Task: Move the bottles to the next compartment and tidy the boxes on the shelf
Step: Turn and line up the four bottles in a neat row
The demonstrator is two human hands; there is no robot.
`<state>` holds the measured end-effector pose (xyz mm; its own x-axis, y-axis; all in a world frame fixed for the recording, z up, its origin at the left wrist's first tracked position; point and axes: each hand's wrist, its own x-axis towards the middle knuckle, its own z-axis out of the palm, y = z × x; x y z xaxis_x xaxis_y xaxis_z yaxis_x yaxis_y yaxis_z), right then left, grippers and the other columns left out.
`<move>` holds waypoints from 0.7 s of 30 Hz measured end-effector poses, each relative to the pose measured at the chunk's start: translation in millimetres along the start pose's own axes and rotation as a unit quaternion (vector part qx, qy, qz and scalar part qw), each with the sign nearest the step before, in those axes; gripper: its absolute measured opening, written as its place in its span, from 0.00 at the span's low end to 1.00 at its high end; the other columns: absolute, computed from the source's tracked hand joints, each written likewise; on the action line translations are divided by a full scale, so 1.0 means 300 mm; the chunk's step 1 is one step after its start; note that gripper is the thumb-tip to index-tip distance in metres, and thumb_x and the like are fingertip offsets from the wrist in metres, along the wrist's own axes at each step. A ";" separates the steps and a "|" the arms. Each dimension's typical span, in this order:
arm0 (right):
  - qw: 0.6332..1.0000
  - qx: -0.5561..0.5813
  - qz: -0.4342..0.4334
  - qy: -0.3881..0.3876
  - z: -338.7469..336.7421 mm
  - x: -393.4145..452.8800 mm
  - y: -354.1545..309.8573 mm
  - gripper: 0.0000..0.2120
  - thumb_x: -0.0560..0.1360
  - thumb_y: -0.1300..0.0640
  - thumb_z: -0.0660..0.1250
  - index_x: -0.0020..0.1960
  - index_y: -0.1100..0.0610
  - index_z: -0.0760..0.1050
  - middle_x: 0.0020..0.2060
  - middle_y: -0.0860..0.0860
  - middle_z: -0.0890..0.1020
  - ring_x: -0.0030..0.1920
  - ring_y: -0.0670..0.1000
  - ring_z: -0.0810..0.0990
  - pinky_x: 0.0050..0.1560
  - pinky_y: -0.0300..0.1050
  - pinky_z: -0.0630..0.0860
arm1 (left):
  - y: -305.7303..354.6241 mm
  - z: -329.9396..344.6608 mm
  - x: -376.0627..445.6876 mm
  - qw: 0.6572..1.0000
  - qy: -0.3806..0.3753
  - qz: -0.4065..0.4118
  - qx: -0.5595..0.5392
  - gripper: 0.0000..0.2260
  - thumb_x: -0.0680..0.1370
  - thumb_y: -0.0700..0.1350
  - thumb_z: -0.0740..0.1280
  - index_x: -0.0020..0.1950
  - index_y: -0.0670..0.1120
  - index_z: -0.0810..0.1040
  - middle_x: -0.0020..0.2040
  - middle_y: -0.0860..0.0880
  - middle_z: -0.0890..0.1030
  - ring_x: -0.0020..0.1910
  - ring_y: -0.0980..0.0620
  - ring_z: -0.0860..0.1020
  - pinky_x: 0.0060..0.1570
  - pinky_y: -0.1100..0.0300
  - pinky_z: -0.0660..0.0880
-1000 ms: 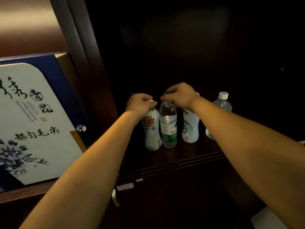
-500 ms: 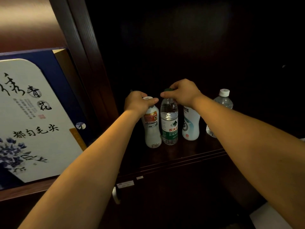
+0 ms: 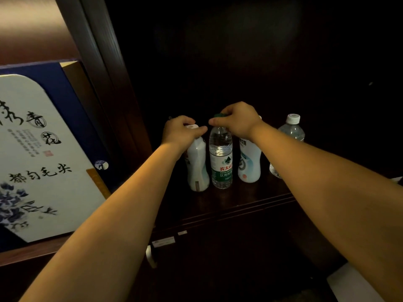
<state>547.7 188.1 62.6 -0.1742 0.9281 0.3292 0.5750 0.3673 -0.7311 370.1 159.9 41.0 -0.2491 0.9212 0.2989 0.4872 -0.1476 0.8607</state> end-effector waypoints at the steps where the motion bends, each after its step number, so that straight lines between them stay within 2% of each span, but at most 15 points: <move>1: 1.000 -0.004 -0.003 0.001 0.000 0.000 -0.001 0.18 0.69 0.44 0.76 0.49 0.58 0.83 0.41 0.51 0.84 0.41 0.45 0.82 0.37 0.39 0.78 | -0.004 -0.002 0.003 1.000 0.003 0.001 0.011 0.18 0.69 0.47 0.76 0.57 0.46 0.79 0.55 0.45 0.79 0.52 0.48 0.78 0.52 0.54 0.77; 7: 1.000 0.011 -0.004 -0.007 0.003 0.006 0.000 0.17 0.69 0.45 0.76 0.48 0.58 0.83 0.42 0.53 0.85 0.44 0.49 0.83 0.42 0.43 0.79 | -0.003 0.000 0.023 0.999 0.011 -0.005 0.033 0.15 0.75 0.37 0.66 0.61 0.45 0.80 0.61 0.46 0.80 0.62 0.47 0.75 0.62 0.55 0.72; 10: 1.000 0.018 -0.005 -0.004 0.005 0.007 0.001 0.17 0.69 0.46 0.76 0.48 0.58 0.83 0.42 0.53 0.85 0.43 0.48 0.83 0.40 0.41 0.79 | 0.004 0.005 0.022 1.000 0.018 -0.019 0.009 0.14 0.74 0.38 0.65 0.58 0.47 0.80 0.59 0.46 0.80 0.60 0.47 0.76 0.61 0.54 0.73; 14: 1.000 0.016 -0.010 -0.009 0.004 0.011 0.002 0.16 0.70 0.46 0.76 0.49 0.58 0.84 0.41 0.52 0.85 0.42 0.48 0.83 0.36 0.38 0.75 | -0.015 0.002 0.015 0.999 0.033 0.004 0.026 0.13 0.72 0.48 0.73 0.53 0.48 0.77 0.55 0.46 0.78 0.52 0.48 0.77 0.48 0.57 0.75; 16: 1.000 0.015 -0.011 -0.013 0.003 0.015 0.002 0.15 0.70 0.47 0.76 0.48 0.58 0.84 0.41 0.52 0.85 0.42 0.48 0.83 0.37 0.39 0.76 | -0.025 -0.004 0.020 0.997 0.052 0.021 0.050 0.11 0.73 0.45 0.73 0.54 0.47 0.79 0.55 0.47 0.78 0.53 0.48 0.77 0.49 0.58 0.75; 21: 1.000 0.018 -0.009 -0.018 0.003 0.024 0.003 0.15 0.69 0.47 0.77 0.48 0.57 0.84 0.40 0.50 0.85 0.42 0.46 0.83 0.36 0.36 0.75 | -0.008 -0.004 0.024 0.999 0.039 -0.001 0.037 0.12 0.73 0.41 0.69 0.56 0.47 0.80 0.56 0.46 0.81 0.55 0.48 0.78 0.55 0.55 0.75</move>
<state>546.2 195.0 63.8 -0.2132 0.9225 0.3218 0.5424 0.3857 -0.7463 366.1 166.3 41.6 -0.3126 0.8900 0.3318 0.5473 -0.1167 0.8288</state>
